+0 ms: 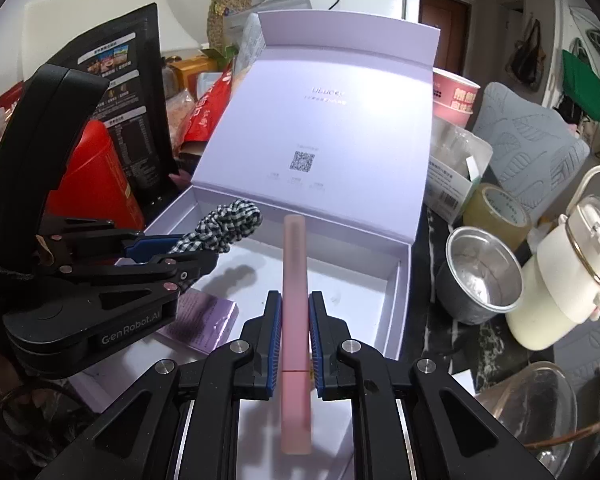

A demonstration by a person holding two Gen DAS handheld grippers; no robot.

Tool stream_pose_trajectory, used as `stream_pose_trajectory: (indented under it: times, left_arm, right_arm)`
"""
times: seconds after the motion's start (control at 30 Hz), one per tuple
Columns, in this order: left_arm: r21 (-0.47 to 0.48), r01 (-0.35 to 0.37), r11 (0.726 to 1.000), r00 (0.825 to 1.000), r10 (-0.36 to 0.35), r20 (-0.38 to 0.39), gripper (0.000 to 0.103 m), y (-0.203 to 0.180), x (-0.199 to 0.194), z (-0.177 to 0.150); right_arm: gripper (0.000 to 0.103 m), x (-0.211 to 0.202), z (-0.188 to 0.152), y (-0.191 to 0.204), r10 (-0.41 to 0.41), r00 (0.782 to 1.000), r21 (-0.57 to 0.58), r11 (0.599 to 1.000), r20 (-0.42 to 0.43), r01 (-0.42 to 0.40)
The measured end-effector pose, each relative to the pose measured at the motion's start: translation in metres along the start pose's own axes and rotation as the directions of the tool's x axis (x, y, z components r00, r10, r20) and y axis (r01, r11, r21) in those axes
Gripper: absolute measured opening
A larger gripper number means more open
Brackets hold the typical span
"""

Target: Organize rigid objects

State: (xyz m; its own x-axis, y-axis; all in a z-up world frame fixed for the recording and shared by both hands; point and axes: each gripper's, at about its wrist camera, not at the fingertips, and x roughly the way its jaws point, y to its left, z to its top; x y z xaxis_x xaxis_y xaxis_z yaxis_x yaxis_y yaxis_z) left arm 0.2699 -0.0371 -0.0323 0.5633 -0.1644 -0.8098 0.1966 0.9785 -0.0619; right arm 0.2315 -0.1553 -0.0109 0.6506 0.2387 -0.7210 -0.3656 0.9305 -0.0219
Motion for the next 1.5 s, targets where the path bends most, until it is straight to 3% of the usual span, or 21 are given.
stream_pose_trajectory:
  times: [0.53,0.63,0.83,1.5]
  left_arm:
    - [0.009,-0.087,0.996,0.996,0.087,-0.012,0.019,-0.003,-0.007,0.003]
    - [-0.001,-0.093,0.996,0.995,0.093,-0.021,0.020,-0.002,-0.010,0.004]
    - [-0.006,-0.119,0.993,0.993,0.119,-0.015,0.020,-0.003,-0.025,0.003]
    - [0.021,-0.150,0.988,0.980,0.146,0.137,0.020,-0.020,-0.106,0.001]
  right_arm:
    - [0.014,0.002,0.001,0.002,-0.035,0.999,-0.007,0.999,-0.013,0.035]
    - [0.020,-0.002,0.001,0.002,-0.044,0.999,-0.007,0.999,-0.017,0.044]
    - [0.022,-0.017,0.001,0.002,-0.059,0.998,-0.004,0.998,-0.001,0.059]
    - [0.024,-0.081,0.003,0.006,-0.100,0.991,0.008,0.995,0.092,0.099]
